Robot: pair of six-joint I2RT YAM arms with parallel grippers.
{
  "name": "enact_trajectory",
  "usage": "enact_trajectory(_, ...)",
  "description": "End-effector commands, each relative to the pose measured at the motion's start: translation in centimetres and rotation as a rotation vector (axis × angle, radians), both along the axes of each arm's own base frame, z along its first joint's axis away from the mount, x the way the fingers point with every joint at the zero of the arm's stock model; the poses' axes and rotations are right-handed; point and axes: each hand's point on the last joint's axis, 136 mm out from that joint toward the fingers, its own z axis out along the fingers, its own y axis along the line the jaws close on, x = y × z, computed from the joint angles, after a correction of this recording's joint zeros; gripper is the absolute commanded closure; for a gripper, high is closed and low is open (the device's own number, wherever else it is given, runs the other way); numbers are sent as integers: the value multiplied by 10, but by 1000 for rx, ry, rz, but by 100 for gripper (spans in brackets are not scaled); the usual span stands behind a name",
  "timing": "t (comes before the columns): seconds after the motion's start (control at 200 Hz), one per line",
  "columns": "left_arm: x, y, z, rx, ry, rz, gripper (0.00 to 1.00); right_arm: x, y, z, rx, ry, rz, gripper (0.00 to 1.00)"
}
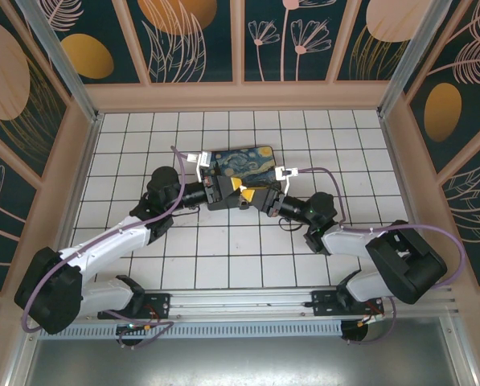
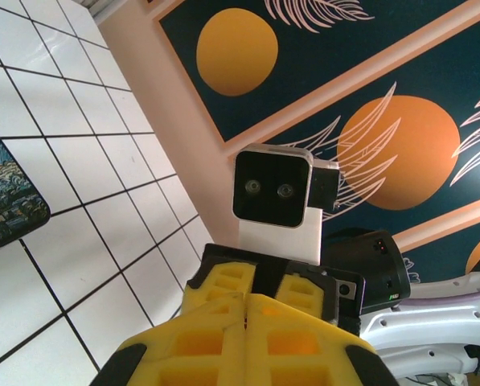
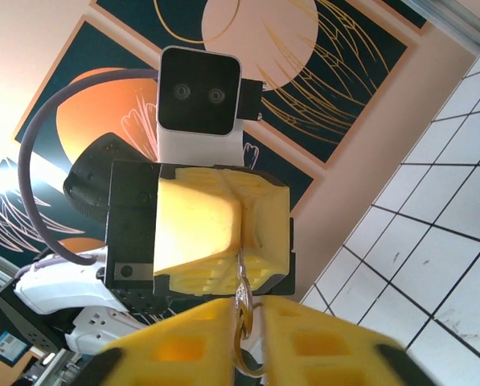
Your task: Unlock the padlock with the key
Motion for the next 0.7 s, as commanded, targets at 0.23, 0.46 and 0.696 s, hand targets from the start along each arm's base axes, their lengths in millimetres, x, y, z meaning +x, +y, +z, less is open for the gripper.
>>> enact_trajectory(0.23,-5,3,19,-12,-70,7,100,11,-15,-2,-55,-29,-91,61)
enact_trajectory(0.46,-7,2,18,-12,-67,-9,100,17,-23,15,-90,-99,-151,54)
enact_trajectory(0.696,-9,-1,24,-38,-67,-35,100,17,-5,18,-76,-127,-98,52)
